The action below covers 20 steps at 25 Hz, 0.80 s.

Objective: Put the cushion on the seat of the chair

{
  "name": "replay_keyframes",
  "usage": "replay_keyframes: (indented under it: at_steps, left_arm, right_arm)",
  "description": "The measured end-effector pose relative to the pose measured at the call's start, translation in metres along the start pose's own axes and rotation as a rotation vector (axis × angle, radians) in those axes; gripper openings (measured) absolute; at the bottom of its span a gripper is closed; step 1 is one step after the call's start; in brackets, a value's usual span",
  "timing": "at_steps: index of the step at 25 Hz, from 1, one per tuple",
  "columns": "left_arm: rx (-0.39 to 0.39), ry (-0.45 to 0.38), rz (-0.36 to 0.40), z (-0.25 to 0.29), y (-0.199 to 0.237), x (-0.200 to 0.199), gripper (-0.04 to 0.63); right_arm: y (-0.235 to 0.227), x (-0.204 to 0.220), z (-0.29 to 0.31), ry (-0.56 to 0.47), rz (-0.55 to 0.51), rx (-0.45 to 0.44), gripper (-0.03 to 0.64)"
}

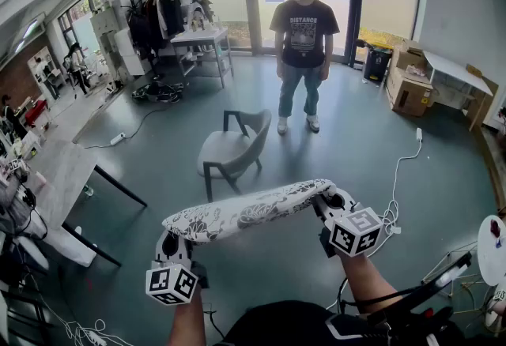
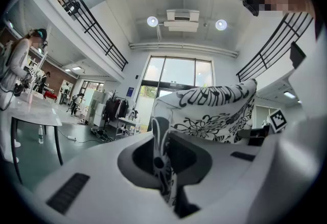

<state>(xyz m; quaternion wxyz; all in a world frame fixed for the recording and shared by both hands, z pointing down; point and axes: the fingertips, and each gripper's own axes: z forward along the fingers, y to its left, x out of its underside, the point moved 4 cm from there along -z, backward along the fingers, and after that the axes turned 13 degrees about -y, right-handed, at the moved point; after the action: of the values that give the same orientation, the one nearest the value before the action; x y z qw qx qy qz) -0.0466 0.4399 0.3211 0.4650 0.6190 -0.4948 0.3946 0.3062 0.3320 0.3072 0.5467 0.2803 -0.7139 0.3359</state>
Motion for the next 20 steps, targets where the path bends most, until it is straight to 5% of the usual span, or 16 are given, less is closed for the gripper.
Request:
replay_keyframes:
  at_steps: [20]
  left_arm:
    - [0.017, 0.018, -0.038, -0.011, 0.008, -0.004, 0.017]
  right_arm:
    - [0.014, -0.001, -0.006, -0.016, 0.077, 0.009, 0.026]
